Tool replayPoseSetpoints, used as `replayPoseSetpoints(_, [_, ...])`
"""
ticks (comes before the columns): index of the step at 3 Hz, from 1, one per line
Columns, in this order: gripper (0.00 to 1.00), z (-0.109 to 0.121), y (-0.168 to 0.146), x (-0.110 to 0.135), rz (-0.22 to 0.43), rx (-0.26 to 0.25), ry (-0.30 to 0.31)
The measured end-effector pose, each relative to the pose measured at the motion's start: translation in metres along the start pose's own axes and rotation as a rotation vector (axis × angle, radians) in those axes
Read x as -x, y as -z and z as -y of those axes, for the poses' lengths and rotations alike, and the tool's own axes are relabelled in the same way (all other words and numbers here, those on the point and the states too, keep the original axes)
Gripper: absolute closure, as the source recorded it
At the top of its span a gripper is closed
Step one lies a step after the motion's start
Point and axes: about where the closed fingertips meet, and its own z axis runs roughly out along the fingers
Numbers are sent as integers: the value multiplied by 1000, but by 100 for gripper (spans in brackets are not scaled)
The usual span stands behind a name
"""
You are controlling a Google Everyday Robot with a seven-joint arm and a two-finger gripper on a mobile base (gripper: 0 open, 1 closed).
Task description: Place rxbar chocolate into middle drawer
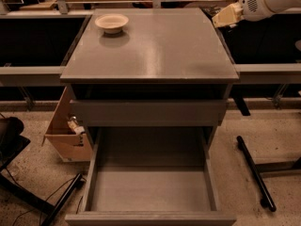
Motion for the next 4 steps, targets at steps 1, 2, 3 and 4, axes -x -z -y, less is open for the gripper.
replayPoseSetpoints(1, [100, -8, 51, 1, 74, -114, 75])
replayPoseSetpoints(2, [100, -14, 34, -62, 6, -138, 97])
replayPoseSetpoints(3, [100, -18, -8, -140, -114, -112, 79])
replayPoseSetpoints(4, [100, -23, -17, -157, -143, -99, 78])
